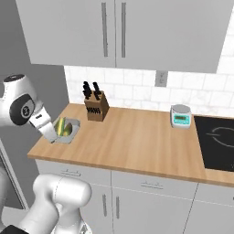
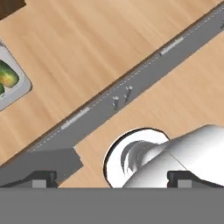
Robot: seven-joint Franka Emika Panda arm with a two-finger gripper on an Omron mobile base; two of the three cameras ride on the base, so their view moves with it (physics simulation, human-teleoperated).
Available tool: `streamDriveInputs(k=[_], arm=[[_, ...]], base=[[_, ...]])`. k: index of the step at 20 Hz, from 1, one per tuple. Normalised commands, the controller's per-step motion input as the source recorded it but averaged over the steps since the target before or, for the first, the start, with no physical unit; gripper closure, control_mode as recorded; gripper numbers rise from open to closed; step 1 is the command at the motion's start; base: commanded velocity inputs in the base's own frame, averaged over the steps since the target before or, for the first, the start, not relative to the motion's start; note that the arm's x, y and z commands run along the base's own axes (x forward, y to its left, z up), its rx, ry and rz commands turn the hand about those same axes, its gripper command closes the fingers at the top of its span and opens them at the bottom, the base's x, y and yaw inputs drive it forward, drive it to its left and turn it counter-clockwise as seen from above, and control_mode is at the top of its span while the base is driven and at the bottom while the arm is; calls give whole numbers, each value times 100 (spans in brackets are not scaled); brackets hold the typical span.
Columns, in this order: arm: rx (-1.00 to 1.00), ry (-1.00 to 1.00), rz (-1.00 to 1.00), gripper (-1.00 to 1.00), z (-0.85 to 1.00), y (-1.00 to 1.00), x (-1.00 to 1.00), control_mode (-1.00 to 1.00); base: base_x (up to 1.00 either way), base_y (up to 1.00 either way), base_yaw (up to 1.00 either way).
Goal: Take the meat container that has the chicken drumstick and place it on the second highest rack of the freezer. Then take the vegetable container that has the cucumber and corn and place it on the highest rack of the freezer.
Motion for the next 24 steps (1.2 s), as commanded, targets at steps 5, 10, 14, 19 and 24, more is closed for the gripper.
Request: streamDriveInputs(k=[5, 10, 14, 19, 24], arm=[[18, 0, -59, -100, -44, 3, 35, -100], [7, -2, -44, -100, -25, 41, 37, -100], [2, -2, -27, -100, -16, 43, 53, -100], [13, -2, -12, -100, -12, 2, 45, -100], [3, -1, 0, -100, -26, 2, 30, -100]], base=[[0, 0, 0], [0, 0, 0], [0, 0, 0], [0, 0, 0], [0, 0, 0]])
